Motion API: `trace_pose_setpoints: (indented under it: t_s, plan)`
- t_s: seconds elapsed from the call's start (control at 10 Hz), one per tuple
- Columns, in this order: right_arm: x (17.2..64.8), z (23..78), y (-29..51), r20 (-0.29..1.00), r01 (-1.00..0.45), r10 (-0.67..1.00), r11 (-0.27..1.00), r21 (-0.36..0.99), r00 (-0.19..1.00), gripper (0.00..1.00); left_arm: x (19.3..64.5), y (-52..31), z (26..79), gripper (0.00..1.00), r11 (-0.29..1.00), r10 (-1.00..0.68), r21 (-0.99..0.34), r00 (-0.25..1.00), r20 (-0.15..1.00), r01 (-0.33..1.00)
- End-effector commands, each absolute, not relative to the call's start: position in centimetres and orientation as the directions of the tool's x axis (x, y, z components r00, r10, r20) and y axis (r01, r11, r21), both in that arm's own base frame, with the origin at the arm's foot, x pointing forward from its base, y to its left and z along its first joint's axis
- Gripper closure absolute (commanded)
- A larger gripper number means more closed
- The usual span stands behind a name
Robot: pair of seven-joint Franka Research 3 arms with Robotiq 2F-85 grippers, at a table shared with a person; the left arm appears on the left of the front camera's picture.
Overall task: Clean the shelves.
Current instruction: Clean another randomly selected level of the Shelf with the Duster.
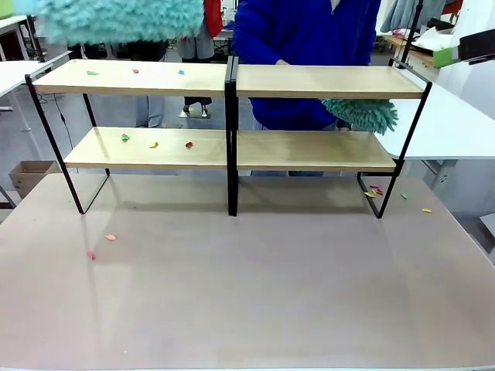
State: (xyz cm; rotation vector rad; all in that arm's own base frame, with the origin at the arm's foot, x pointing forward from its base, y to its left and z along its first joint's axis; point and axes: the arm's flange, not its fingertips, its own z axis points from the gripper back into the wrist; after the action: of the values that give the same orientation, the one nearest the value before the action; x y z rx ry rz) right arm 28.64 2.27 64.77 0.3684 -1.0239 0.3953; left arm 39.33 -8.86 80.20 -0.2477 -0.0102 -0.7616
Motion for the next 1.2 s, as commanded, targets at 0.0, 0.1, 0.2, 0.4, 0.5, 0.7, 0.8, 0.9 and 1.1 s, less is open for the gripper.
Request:
trace_pose_setpoints:
  t_s: [0.0, 0.1, 0.2, 0.4, 0.5, 0.7, 0.8, 0.9, 1.1]
  plan:
    - [28.6, 64.8, 2.2, 0.876, -0.482, 0.14, 0.868, 0.115, 0.462, 0.0, 37.2, -6.8, 79.6, 0.88, 0.682, -0.701, -0.22, 0.71, 0.075, 0.697]
    - [28.6, 64.8, 2.2, 0.876, -0.482, 0.14, 0.868, 0.115, 0.462, 0.0, 37.2, -6.8, 79.6, 0.88, 0.682, -0.701, -0.22, 0.71, 0.075, 0.697]
    - [28.6, 64.8, 2.2, 0.876, -0.482, 0.14, 0.868, 0.115, 0.462, 0.0, 40.2, -9.3, 80.0, 0.88, 0.696, -0.681, -0.222, 0.726, 0.094, 0.682]
    - [28.6, 64.8, 2.2, 0.876, -0.482, 0.14, 0.868, 0.115, 0.462, 0.0, 40.8, -12.2, 77.6, 0.88, 0.875, -0.378, -0.274, 0.917, 0.127, 0.399]
    - [28.6, 64.8, 2.2, 0.876, -0.482, 0.14, 0.868, 0.115, 0.462, 0.0, 41.2, -13.4, 76.9, 0.88, 0.889, -0.334, -0.291, 0.935, 0.117, 0.354]
    - [28.6, 64.8, 2.2, 0.876, -0.482, 0.14, 0.868, 0.115, 0.462, 0.0, 41.9, -16.4, 75.7, 0.88, 0.894, -0.332, -0.285, 0.938, 0.099, 0.347]
    - [28.6, 64.8, 2.2, 0.876, -0.482, 0.14, 0.868, 0.115, 0.462, 0.0, 42.1, -17.4, 75.3, 0.88, 0.9, -0.328, -0.273, 0.94, 0.093, 0.341]
    - [28.6, 64.8, 2.2, 0.876, -0.482, 0.14, 0.868, 0.115, 0.462, 0.0, 42.2, -18.4, 74.9, 0.88, 0.91, -0.32, -0.248, 0.944, 0.088, 0.331]
    - [28.6, 64.8, 2.2, 0.876, -0.482, 0.14, 0.868, 0.115, 0.462, 0.0, 42.6, -19.3, 73.4, 0.88, 0.953, -0.253, -0.163, 0.966, 0.044, 0.257]
